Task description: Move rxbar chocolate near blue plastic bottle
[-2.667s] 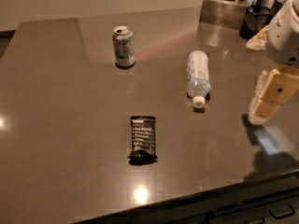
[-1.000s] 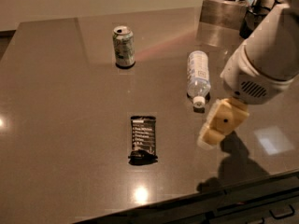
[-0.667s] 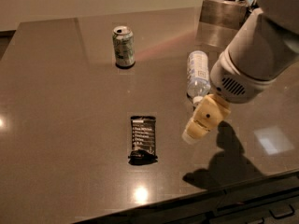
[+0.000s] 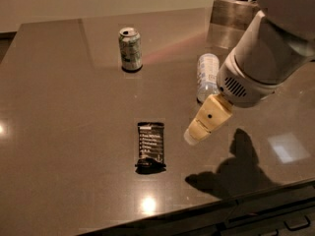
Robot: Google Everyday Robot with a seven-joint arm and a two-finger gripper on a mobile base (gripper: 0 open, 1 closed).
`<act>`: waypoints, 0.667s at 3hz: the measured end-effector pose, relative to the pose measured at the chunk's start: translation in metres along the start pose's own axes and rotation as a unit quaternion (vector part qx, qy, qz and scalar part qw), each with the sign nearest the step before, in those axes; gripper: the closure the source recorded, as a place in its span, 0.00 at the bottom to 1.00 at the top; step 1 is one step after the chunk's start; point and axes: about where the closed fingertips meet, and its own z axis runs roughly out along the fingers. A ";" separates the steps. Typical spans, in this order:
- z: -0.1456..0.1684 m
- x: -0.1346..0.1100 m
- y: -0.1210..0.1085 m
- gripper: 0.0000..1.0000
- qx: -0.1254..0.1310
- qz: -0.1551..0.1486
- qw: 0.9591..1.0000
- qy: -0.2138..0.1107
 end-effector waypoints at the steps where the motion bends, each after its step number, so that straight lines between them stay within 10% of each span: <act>1: -0.001 -0.001 0.003 0.00 -0.006 -0.003 1.000 0.006; 2: 0.006 -0.003 0.015 0.00 -0.022 0.013 1.000 0.014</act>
Offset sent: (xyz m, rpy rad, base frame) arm -0.0080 0.0214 -0.0148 0.0379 0.0983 -0.0409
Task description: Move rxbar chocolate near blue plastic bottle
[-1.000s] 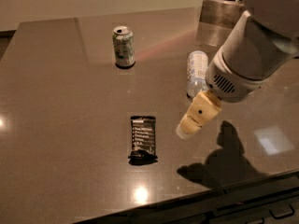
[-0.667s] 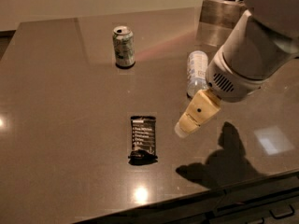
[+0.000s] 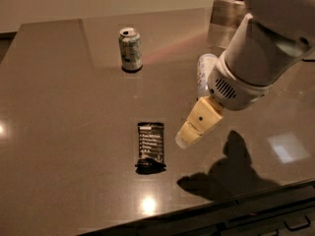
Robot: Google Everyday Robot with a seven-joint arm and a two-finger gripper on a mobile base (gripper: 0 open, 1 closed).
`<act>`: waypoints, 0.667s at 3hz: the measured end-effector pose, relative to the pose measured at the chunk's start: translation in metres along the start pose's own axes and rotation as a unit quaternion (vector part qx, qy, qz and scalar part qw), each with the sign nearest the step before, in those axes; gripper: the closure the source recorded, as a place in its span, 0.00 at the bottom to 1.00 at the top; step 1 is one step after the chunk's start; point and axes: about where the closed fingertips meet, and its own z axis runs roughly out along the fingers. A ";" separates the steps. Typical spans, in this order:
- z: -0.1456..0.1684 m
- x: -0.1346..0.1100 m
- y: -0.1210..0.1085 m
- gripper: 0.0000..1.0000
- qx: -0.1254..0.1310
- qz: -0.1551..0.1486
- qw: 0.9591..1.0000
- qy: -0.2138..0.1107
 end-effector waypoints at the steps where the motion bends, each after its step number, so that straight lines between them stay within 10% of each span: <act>1: 0.011 -0.004 0.012 0.00 -0.009 0.013 1.000 -0.013; 2: 0.036 -0.015 0.032 0.00 -0.028 0.029 0.998 -0.046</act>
Offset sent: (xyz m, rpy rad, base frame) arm 0.0033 0.0537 -0.0489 0.1701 -0.0401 -0.0626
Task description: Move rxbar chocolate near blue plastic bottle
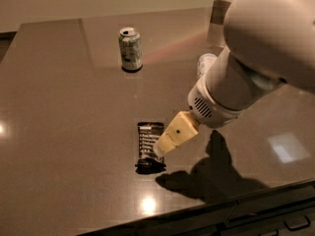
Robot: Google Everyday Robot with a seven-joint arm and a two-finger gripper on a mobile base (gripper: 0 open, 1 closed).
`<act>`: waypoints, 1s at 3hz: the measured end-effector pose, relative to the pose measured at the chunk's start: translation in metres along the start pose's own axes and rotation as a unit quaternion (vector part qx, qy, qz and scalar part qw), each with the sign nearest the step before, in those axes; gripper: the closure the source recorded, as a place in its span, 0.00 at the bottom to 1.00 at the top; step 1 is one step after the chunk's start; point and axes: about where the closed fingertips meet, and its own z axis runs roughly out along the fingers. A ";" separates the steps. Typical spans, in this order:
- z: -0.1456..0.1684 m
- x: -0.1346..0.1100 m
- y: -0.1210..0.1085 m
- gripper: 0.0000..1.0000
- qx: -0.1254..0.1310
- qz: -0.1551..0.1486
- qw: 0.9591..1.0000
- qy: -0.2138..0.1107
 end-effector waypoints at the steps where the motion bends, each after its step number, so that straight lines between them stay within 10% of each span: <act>1: 0.013 -0.006 0.011 0.00 -0.012 0.004 1.000 -0.020; 3: 0.041 -0.011 0.042 0.00 -0.035 -0.001 0.998 -0.053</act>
Offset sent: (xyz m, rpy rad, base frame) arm -0.0110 0.0542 -0.0358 0.1466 -0.0428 0.0178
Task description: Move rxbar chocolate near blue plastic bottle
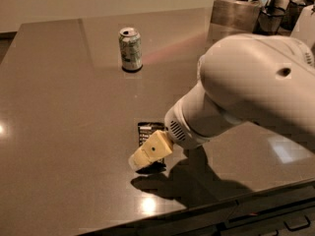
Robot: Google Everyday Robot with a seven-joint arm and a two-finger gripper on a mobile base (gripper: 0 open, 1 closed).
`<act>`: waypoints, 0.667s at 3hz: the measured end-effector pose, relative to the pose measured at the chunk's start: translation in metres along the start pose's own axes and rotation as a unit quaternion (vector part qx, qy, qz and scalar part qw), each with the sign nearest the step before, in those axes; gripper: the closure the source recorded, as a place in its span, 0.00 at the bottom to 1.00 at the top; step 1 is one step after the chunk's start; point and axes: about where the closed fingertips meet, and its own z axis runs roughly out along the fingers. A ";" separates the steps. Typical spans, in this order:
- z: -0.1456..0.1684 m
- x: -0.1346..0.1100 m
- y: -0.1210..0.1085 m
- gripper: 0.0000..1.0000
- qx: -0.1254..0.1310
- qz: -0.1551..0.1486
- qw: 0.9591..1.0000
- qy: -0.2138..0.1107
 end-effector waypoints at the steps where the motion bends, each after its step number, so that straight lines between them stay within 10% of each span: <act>1: 0.012 0.001 0.009 0.00 -0.001 -0.008 1.000 -0.016; 2: 0.021 -0.005 0.020 0.00 -0.009 -0.016 0.999 -0.036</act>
Offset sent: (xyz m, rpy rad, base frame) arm -0.0038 0.0329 -0.0163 0.0782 -0.0850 0.0334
